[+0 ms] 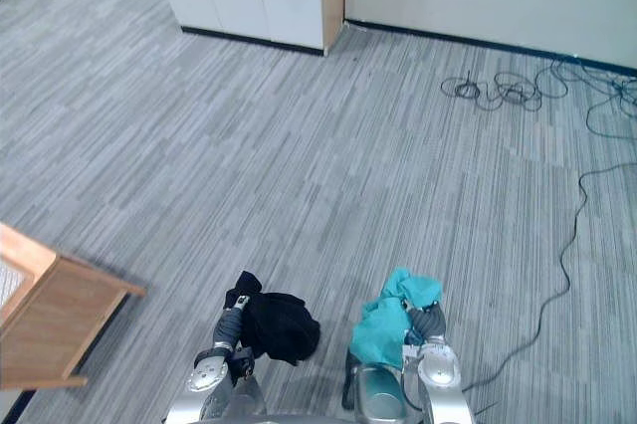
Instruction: Tidy the bed and pick cloth on bed and put in laundry
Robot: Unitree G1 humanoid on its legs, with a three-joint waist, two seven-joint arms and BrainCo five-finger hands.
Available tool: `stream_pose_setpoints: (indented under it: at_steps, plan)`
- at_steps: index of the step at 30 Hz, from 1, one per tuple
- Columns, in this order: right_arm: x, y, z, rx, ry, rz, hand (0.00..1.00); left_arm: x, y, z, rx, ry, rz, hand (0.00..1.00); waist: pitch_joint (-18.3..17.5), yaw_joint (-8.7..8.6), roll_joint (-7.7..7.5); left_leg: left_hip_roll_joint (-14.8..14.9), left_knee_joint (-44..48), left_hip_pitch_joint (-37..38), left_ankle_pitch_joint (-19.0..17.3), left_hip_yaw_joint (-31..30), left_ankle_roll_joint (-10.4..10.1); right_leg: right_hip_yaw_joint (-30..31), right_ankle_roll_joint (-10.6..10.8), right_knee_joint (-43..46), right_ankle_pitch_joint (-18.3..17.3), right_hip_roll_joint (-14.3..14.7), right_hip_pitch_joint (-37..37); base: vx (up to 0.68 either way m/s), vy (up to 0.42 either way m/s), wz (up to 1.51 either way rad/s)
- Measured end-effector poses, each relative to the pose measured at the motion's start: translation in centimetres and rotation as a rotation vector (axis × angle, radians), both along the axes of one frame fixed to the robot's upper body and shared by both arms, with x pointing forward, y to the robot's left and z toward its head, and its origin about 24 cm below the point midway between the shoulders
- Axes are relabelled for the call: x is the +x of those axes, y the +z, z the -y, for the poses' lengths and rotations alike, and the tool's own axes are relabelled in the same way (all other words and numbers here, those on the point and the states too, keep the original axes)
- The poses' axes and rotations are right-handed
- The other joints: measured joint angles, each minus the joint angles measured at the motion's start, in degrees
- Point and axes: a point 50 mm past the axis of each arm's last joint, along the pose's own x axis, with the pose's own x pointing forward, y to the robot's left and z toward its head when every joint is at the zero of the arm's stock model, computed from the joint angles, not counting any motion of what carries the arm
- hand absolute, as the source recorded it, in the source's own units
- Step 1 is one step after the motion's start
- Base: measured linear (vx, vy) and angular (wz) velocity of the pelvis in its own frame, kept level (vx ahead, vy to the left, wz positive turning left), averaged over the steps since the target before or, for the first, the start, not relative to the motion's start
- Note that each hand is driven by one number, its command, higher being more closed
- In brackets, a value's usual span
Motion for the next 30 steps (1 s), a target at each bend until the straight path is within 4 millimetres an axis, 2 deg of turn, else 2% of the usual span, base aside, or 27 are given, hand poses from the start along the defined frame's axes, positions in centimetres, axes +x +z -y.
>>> stream_pose_setpoints:
  at_steps: [1, 2, 3, 4, 5, 6, 7, 8, 9, 10, 11, 12, 14, 15, 17, 19, 20, 21, 22, 23, 24, 25, 26, 27, 28, 29, 30]
  plan:
    - [0.1, 0.0, 0.0, -0.006, 0.017, -0.002, 1.0, -0.5, -0.1, -0.2, -0.008, 0.028, -0.003, 1.0, -0.1, 0.45, 0.1, -2.0, -9.34, -0.01, 0.52, 4.89, -0.05, -0.55, 0.94, -1.63, -0.89, -0.15, 2.72, 0.65, -0.012, 0.35]
    - [0.2, 0.1, -0.1, -0.022, 0.042, -0.003, 1.0, -1.0, -0.2, -0.5, -0.012, 0.044, -0.01, 1.0, -0.33, 0.36, 0.37, -3.05, -18.38, 0.3, 2.26, 15.98, 0.67, -2.85, 2.45, -4.12, -2.61, -0.14, 6.91, 0.66, 0.003, 0.52]
    - [0.3, 0.2, 0.0, -0.035, 0.05, -0.002, 1.0, -1.2, -0.3, -0.4, -0.015, 0.045, -0.013, 1.0, -0.6, 0.43, 0.48, -2.99, -20.46, 0.71, 2.66, 21.97, 1.58, -4.32, 3.24, -4.99, -3.36, 0.01, 8.48, 0.69, 0.033, 0.78]
    - [0.6, 0.5, 0.1, -0.06, 0.066, 0.004, 1.0, -1.3, -0.4, -0.2, -0.024, 0.044, -0.017, 1.0, -1.51, 0.53, 0.57, -3.03, -21.63, 1.78, 2.47, 34.04, 4.25, -7.14, 5.16, -5.98, -4.74, 0.52, 10.96, 0.56, 0.041, 0.65]
    - [0.7, 0.5, 0.1, -0.07, 0.069, 0.004, 1.0, -1.8, -0.6, -0.2, -0.029, 0.043, -0.029, 1.0, -1.94, 0.51, 0.82, -3.07, -21.65, 2.58, 1.61, 38.89, 6.64, -8.5, 6.12, -5.89, -5.33, 1.07, 12.29, 0.7, 0.065, 0.86]
    - [0.5, 0.1, 0.0, -0.095, 0.085, -0.016, 1.0, -2.4, -0.8, -0.5, -0.029, 0.053, -0.047, 1.0, -3.44, 0.72, 1.38, -4.29, -23.56, 3.74, 1.11, 39.79, 17.36, -11.06, 9.64, -0.32, -8.61, 2.12, 12.86, 0.69, 0.07, 1.14]
    - [0.1, -0.9, -0.7, -0.085, 0.092, -0.061, 1.0, -2.6, -1.2, -1.1, -0.024, 0.082, -0.069, 1.0, -4.78, 1.16, -1.34, -6.99, -23.63, 5.25, 1.01, 36.46, 19.66, -14.19, 11.47, 13.26, -11.97, -1.42, 9.62, 0.84, 0.097, 1.26]
    - [-0.1, -1.2, -0.9, -0.085, 0.097, -0.077, 1.0, -2.7, -1.2, -1.1, -0.025, 0.081, -0.075, 1.0, -5.39, 1.76, -2.16, -7.74, -23.64, 5.81, -0.29, 34.6, 19.36, -15.33, 12.5, 22.32, -11.21, -3.3, 6.52, 0.85, 0.128, 1.53]
    - [-0.2, -1.4, -1.1, -0.083, 0.104, -0.083, 1.0, -2.7, -1.3, -0.9, -0.029, 0.076, -0.079, 1.0, -5.88, 1.76, -3.47, -9.72, -23.15, 6.91, -1.37, 29.37, 18.25, -14.91, 12.31, 41.7, -7.08, -7.41, -0.76, 0.89, 0.128, 1.98]
    - [-0.2, -1.4, -1.3, -0.074, 0.102, -0.082, 1.0, -2.8, -1.4, -0.7, -0.032, 0.065, -0.089, 1.0, -5.75, 0.57, -3.98, -11.61, -22.76, 9.58, -2.32, 23.72, 17.77, -14.17, 11.8, 54.27, -6.66, -10.06, -4.72, 0.76, 0.083, 2.24]
    - [-0.4, -1.5, -1.3, -0.072, 0.101, -0.087, 1.0, -2.9, -1.5, -0.5, -0.033, 0.057, -0.097, 1.0, -5.74, -0.13, -3.97, -12.51, -22.93, 11.35, -2.5, 20.78, 17.41, -14.03, 11.49, 57.45, -6.84, -11.32, -5.93, 0.77, -0.003, 2.65]
    - [-1.1, -1.9, -1.1, -0.07, 0.093, -0.106, 1.0, -3.0, -1.6, -0.2, -0.029, 0.036, -0.105, 1.0, -5.61, -1.15, -3.73, -13.48, -24.05, 15.77, -2.62, 15.46, 17.03, -13.72, 9.54, 59.1, -7.97, -13.6, -7.4, 0.59, -0.052, 2.31]
    - [-1.6, -1.6, -1.4, -0.058, 0.096, -0.084, 1.0, -2.8, -1.6, -0.1, -0.017, 0.034, -0.102, 1.0, -5.63, -1.68, -3.31, -13.7, -26.07, 21.29, -2.07, 5.64, 16.05, -10.01, 7.51, 52.41, -9.65, -16.12, -13.35, 0.72, -0.212, 2.56]
    - [-1.6, -1.4, -1.5, -0.051, 0.096, -0.075, 1.0, -2.7, -1.5, -0.3, -0.008, 0.031, -0.101, 1.0, -5.61, -1.94, -3.25, -13.67, -26.93, 22.18, -1.81, 3.21, 15.63, -8.12, 7.54, 48.65, -9.75, -16.01, -15.2, 0.7, -0.358, 2.43]
    - [-1.5, -1.1, -1.7, -0.038, 0.097, -0.049, 1.0, -2.6, -1.6, -0.7, 0.027, 0.007, -0.107, 1.0, -5.56, -3.28, -3.05, -12.36, -28.81, 24.13, -1.83, -2.84, 11.69, -0.38, 9.77, 31.12, -8.48, -13.77, -18.68, 0.45, -0.351, 1.69]
    - [-1.8, -1.3, -1.8, -0.012, 0.069, -0.054, 1.0, -2.8, -2.0, -1.0, 0.064, -0.016, -0.129, 1.0, -5.67, -3.04, -3.63, -11.08, -30.3, 27.09, -3.9, -7.37, 7.05, 9.8, 13.42, 10.64, -1.15, -12.37, -20.64, 0.53, -0.543, 1.39]
    - [-2.2, -1.6, -2.1, 0.002, 0.066, -0.067, 1.0, -3.5, -2.3, -1.3, 0.079, -0.019, -0.158, 1.0, -5.71, -2.95, -4.43, -10.56, -30.41, 29.11, -5.69, -8.77, 4.14, 13.03, 14.91, 5.42, 1.61, -12.42, -21.04, 0.49, -0.571, 1.22]
    - [-2.6, -1.8, -2.3, 0.009, 0.062, -0.08, 1.0, -3.9, -2.4, -1.5, 0.091, -0.023, -0.169, 1.0, -5.76, -3.08, -4.9, -10.32, -30.16, 30.37, -7.04, -9.73, 2.66, 13.38, 14.73, 6.0, 1.55, -12.52, -21.03, 0.51, -0.636, 1.23]
    - [-4.0, -2.6, -2.3, 0.021, 0.053, -0.123, 1.0, -5.0, -2.8, -2.1, 0.117, -0.033, -0.208, 1.0, -6.42, -3.19, -5.81, -8.85, -29.11, 32.89, -10.46, -12.63, 1.1, 14.02, 13.98, 11.02, 6.01, -11.25, -21.13, 0.52, -0.66, 1.2]
    - [-5.2, -3.1, -1.7, 0.009, 0.047, -0.168, 1.0, -6.2, -3.3, -1.4, 0.086, -0.012, -0.24, 1.0, -8.38, -3.05, -2.28, -4.45, -26.41, 33.91, -11.21, -14.65, -0.44, 10.88, 12.71, 16.01, 5.76, -7.83, -21.5, 0.54, -0.637, 1.01]
    - [-5.2, -3.2, -1.7, 0.006, 0.052, -0.178, 1.0, -6.4, -3.3, -1.1, 0.071, 0.002, -0.244, 1.0, -8.54, -2.96, -1.02, -2.4, -21.18, 31.93, -11.13, -14.17, -0.02, 9.21, 11.38, 17.08, 4.32, -6.77, -21.04, 0.5, -0.578, 0.77]
    - [-5.0, -2.8, -1.3, -0.002, 0.05, -0.16, 1.0, -6.2, -3.3, -0.3, 0.046, 0.017, -0.239, 1.0, -8.27, -3.11, 1.23, 1.85, -5.06, 23.61, -7.81, -14.28, 2.79, 5.76, 9.53, 15.61, 3.0, -5.09, -18.35, 0.45, -0.513, 0.58]
    - [-4.8, -2.2, -1.2, 0.002, 0.047, -0.132, 1.0, -6.1, -3.2, -0.2, 0.043, 0.002, -0.229, 1.0, -7.5, -2.98, 2.36, 6.25, 8.65, 16.68, 0.83, -13.39, 5.35, 3.8, 7.92, 12.8, 2.99, -2.93, -14.56, 0.5, -0.586, 0.54]
    - [-4.7, -2.1, -1.3, 0.01, 0.048, -0.121, 1.0, -6.1, -3.2, -0.3, 0.044, 0.005, -0.23, 1.0, -7.13, -2.67, 2.46, 8.05, 14.32, 14.05, 2.85, -12.4, 4.78, 3.59, 6.75, 11.33, 2.98, -1.8, -12.38, 0.41, -0.453, 0.21]
    - [-4.5, -1.9, -1.4, 0.018, 0.045, -0.108, 1.0, -6.2, -3.2, -0.4, 0.045, 0.012, -0.234, 1.0, -6.66, -2.29, 2.13, 9.14, 21.45, 11.44, 2.69, -10.35, 4.82, 3.53, 5.33, 9.46, 2.48, -0.9, -9.18, 0.4, -0.409, -0.07]
    - [-4.2, -1.6, -1.5, 0.019, 0.04, -0.088, 1.0, -6.1, -3.1, -0.4, 0.046, 0.014, -0.226, 1.0, -6.08, -1.51, 0.97, 8.33, 27.38, 8.51, 2.15, -6.03, 5.49, 3.76, 3.34, 6.91, 1.56, -0.9, -5.06, 0.35, -0.36, -0.13]
    - [-4.1, -1.5, -1.4, 0.017, 0.04, -0.085, 1.0, -5.9, -3.0, -0.5, 0.047, 0.013, -0.215, 1.0, -6.1, -1.32, 0.56, 7.58, 27.84, 7.18, 1.52, -3.92, 5.66, 3.94, 2.82, 6.05, 1.22, -1.06, -3.93, 0.4, -0.373, -0.09]
